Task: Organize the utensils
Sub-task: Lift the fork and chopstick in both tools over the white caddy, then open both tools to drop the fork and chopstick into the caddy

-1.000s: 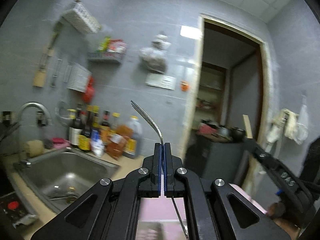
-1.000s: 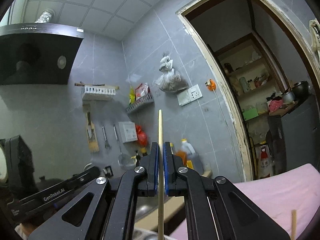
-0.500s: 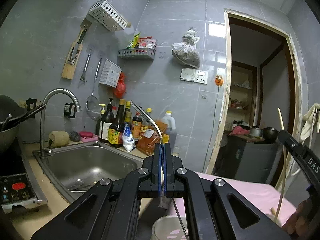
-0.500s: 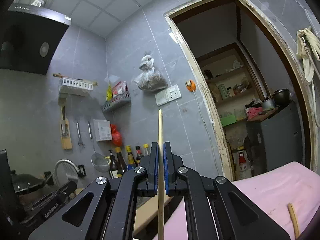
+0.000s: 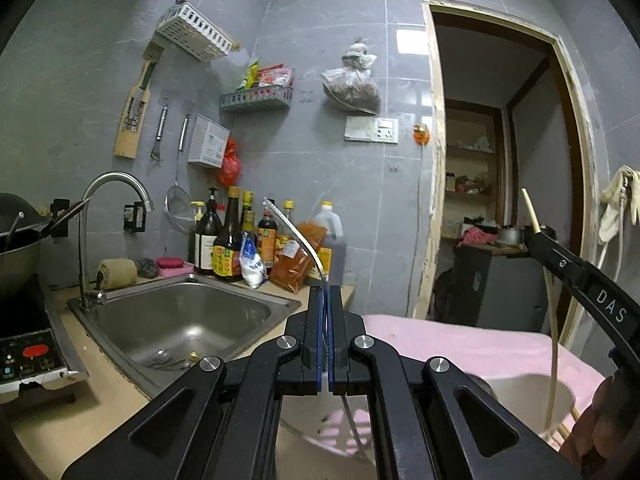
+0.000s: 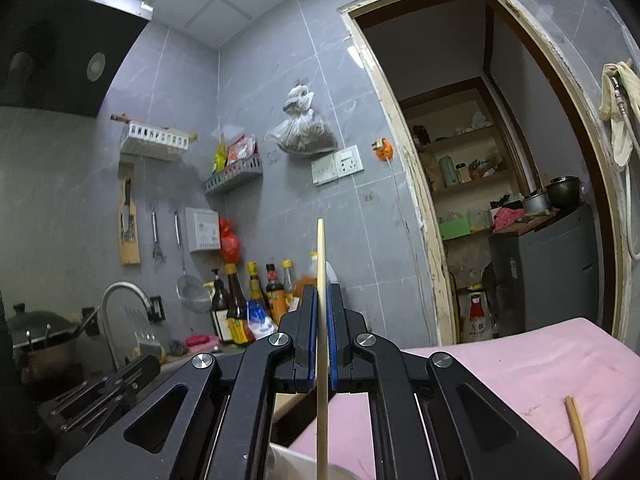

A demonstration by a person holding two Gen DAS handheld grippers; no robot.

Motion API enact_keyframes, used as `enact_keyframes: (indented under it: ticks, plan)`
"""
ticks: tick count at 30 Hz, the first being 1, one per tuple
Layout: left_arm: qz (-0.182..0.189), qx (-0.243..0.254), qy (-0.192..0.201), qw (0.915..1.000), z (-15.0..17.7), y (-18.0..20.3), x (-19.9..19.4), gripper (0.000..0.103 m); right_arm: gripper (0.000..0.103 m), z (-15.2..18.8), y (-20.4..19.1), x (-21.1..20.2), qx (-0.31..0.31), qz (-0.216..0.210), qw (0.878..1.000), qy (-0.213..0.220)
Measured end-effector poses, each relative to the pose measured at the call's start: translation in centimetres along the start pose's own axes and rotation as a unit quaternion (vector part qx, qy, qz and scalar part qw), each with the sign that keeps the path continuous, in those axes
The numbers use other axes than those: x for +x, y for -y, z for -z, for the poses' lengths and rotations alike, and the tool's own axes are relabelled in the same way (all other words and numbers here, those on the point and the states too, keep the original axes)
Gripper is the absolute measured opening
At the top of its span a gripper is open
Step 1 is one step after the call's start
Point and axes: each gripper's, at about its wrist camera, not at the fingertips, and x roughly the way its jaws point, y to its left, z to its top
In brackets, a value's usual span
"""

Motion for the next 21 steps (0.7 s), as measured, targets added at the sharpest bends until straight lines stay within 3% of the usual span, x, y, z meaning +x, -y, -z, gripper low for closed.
enact_keyframes:
  ticks: [8,12,17,21]
  plan:
    - [0.028,0.002,-0.048,0.9984,1.0,0.2,0.1,0.0,0.003,1.0,0.6,-1.1,-0.011,-0.016,0.999,-0.05]
    - [0.069,-0.011,-0.081,0.9943,1.2,0.0,0.1,0.002,0.004,1.2,0.7,-1.6,-0.013,-0.026,0.997,-0.077]
    - [0.09,-0.012,-0.085,0.9922,0.6,0.2,-0.8,0.004,0.004,1.4,0.8,-2.2,-0.016,-0.033,0.994,-0.099]
    - [0.105,-0.02,-0.087,0.9904,-0.3,0.4,-1.7,0.013,0.007,1.1,1.1,-3.0,-0.013,-0.035,0.995,-0.097]
